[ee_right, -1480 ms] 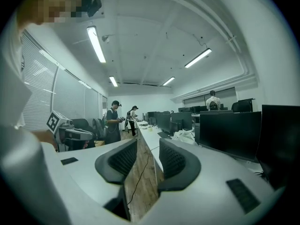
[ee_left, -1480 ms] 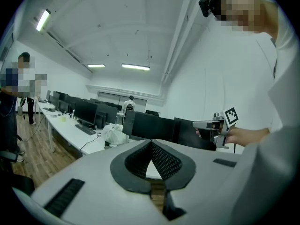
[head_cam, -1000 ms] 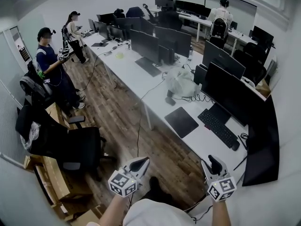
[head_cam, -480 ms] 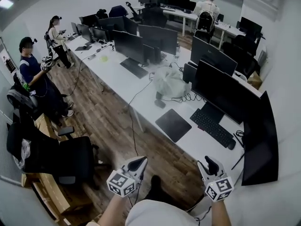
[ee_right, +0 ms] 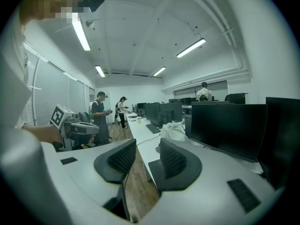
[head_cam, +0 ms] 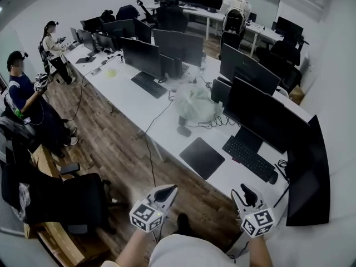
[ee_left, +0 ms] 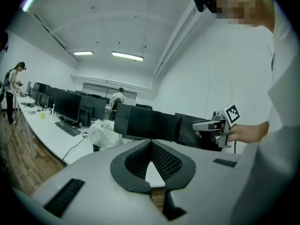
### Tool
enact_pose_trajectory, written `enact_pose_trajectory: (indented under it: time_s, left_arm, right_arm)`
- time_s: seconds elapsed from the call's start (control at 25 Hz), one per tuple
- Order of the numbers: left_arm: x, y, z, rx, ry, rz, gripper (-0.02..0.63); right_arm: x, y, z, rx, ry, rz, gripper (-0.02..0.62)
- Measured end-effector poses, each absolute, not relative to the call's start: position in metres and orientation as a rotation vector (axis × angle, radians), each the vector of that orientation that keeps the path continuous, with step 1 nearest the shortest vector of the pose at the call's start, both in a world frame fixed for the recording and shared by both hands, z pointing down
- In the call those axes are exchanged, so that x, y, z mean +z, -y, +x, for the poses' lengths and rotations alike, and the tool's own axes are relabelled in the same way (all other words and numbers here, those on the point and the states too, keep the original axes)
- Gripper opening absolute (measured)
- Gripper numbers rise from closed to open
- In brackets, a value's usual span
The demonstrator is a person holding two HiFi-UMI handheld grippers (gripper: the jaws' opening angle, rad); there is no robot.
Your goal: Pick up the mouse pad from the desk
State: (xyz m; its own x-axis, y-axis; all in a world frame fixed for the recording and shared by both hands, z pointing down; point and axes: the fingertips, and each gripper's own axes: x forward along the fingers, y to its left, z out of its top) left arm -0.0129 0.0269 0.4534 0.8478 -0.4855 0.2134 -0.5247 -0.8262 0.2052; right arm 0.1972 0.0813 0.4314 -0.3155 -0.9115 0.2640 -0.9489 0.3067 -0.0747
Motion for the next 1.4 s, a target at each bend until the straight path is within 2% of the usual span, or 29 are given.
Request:
enact_pose_trajectory:
  time_s: [0.6,1.0,1.4]
  left_arm:
    - [0.478,0.048,-0.02,0.227,0.672,2.737,0.017]
    - [0.503,0.095,-0.015,0.257,0.765,2.666,0.017]
    - [0.549,0.135,0.022,0.284,0.887,2.557,0.017]
  right_arm:
    - [0.456,0.0,0.162,0.36,2.317,1.693,0.178]
    - [0.486,0.067,0.171,0.387,2.319,1.57,0.192]
    - [0.558,0.145,0.204,0.457,2.319,1.325,0.213]
